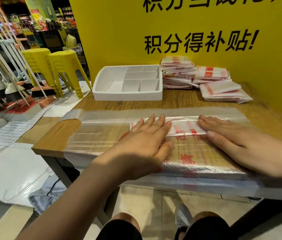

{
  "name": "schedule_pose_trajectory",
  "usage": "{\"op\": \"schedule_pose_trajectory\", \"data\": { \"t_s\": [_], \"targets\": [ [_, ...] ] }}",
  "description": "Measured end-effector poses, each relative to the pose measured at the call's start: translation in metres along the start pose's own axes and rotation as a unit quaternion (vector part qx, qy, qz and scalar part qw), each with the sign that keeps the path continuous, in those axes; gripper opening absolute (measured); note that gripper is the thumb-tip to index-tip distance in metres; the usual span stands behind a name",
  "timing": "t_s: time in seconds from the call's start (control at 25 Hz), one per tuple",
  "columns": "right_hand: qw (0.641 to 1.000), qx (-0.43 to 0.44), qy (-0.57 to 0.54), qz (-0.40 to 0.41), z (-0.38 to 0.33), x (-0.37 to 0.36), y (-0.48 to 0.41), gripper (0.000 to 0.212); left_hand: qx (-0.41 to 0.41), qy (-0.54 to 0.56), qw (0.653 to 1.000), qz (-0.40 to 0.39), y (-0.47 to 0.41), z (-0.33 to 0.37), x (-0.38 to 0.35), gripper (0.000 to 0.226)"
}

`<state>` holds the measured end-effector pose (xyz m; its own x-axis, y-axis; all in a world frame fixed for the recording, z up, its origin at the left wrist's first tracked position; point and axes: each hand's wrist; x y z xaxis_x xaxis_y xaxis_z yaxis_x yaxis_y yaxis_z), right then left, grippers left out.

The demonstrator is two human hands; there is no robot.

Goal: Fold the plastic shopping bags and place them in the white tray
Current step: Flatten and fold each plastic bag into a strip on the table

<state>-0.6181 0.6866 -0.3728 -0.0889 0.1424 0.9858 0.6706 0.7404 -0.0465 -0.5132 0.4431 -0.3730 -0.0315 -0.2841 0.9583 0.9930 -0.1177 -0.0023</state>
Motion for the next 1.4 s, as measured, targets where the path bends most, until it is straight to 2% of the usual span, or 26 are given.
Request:
{"op": "schedule_pose_trajectory", "data": {
  "t_s": [0.12,0.32,0.4,0.44,0.56,0.64,0.72,0.8,0.92,1.08,1.24,1.4],
  "targets": [
    [0.998,-0.038,0.047,-0.003,-0.009,-0.001,0.003,0.087,-0.001,-0.003,1.0,0.001,-0.001,0.002,-0.001,0.06],
    [0.983,-0.119,0.139,0.037,-0.047,0.005,-0.001,0.066,0.031,-0.033,0.999,0.006,-0.003,-0.005,0.015,0.051],
    [0.979,-0.09,0.153,0.098,-0.061,0.007,-0.002,0.051,0.042,-0.034,0.999,0.009,-0.001,-0.009,0.025,0.049],
    [0.984,-0.063,0.125,0.113,-0.068,0.008,-0.001,0.048,0.039,-0.023,0.999,0.015,0.0,-0.008,0.027,0.048],
    [0.994,-0.008,0.058,0.095,-0.08,0.005,0.005,0.046,0.017,0.05,0.998,0.034,0.001,-0.004,0.024,0.043],
    [0.996,-0.013,0.055,0.068,-0.078,0.002,0.008,0.051,0.009,0.16,0.986,0.042,0.003,-0.008,0.022,0.038],
    [0.999,-0.008,0.042,0.024,-0.072,0.005,0.011,0.068,-0.008,0.248,0.968,0.026,0.008,-0.017,0.021,0.037],
    [1.0,0.02,0.018,-0.014,-0.064,0.009,0.014,0.079,-0.048,0.257,0.965,0.001,0.014,-0.026,0.021,0.043],
    [0.997,0.065,-0.014,-0.037,-0.052,0.007,0.016,0.084,-0.091,0.251,0.964,-0.005,0.02,-0.03,0.022,0.037],
    [0.99,0.081,-0.09,0.07,-0.049,-0.004,0.015,0.063,-0.109,0.2,0.974,0.003,0.026,-0.028,0.021,0.047],
    [0.978,0.056,-0.172,0.102,-0.055,-0.004,0.014,0.029,-0.12,0.213,0.965,0.093,0.027,-0.019,0.014,0.037],
    [0.971,0.027,-0.202,0.125,-0.058,-0.006,0.007,0.022,-0.087,0.265,0.947,0.157,0.023,-0.013,0.006,0.025]
  ]
}}
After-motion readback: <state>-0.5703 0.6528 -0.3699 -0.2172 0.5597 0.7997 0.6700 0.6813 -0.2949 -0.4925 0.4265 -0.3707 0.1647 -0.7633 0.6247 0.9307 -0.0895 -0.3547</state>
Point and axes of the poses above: each hand's wrist, its own y-axis away from the middle knuckle, its own x-axis out of the back of the hand, z = x × y, and after that the axes turned 6 degrees about y, right-handed
